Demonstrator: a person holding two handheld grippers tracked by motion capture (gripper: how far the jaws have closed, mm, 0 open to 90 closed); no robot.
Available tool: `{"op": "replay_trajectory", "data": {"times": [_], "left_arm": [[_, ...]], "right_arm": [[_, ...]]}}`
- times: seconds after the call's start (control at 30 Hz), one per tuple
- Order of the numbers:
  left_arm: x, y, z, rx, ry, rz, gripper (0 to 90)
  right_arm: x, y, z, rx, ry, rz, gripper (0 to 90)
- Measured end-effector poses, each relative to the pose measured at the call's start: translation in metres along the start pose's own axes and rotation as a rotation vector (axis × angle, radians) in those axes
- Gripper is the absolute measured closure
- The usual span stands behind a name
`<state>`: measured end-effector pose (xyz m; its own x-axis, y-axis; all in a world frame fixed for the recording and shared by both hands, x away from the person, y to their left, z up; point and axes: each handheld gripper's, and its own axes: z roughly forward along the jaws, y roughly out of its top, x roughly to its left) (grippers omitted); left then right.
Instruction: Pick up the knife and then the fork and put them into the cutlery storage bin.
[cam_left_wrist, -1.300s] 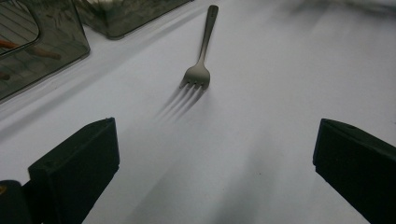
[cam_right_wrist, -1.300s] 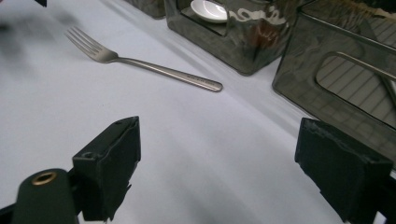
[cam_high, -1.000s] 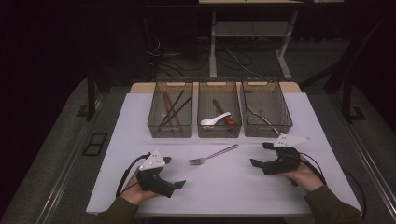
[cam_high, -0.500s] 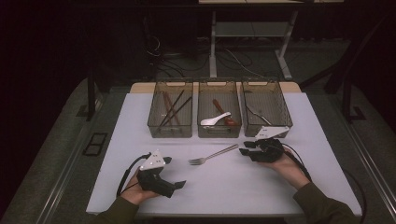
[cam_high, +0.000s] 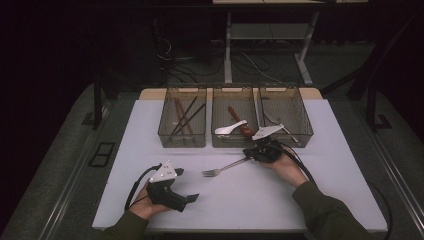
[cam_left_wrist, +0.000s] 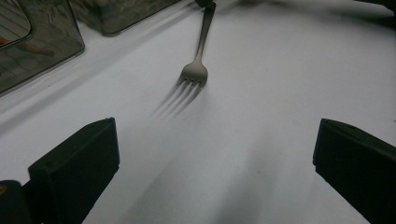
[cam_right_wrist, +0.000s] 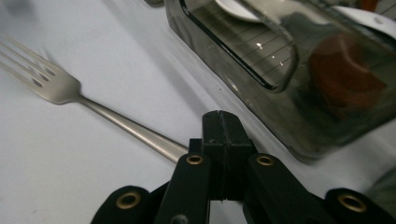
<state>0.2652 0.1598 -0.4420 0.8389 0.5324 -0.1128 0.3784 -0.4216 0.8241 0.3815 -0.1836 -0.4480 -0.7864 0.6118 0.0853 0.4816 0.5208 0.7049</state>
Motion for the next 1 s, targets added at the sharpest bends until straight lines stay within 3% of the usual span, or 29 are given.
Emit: {"op": "replay_trajectory", "data": {"times": [0.23,0.7,0.9,1.0], "left_arm": [[0.0,0.0,0.0,0.0,-0.002,0.001,0.0],[0.0,0.0,0.0,-0.002,-0.004,0.002,0.0],[0.0,0.0,0.0,0.0,-0.004,0.005,0.0],[0.0,0.0,0.0,0.001,-0.004,0.004,0.0]], "right_arm": [[0.002,-0.002,-0.003,0.052,0.027,-0.007,89.9],[0.025,-0.013,-0.025,0.187,0.101,-0.098,90.0],[0.03,-0.012,-0.027,0.202,0.118,-0.139,89.8],[0.028,-0.001,-0.029,0.22,0.16,-0.132,78.9]]}}
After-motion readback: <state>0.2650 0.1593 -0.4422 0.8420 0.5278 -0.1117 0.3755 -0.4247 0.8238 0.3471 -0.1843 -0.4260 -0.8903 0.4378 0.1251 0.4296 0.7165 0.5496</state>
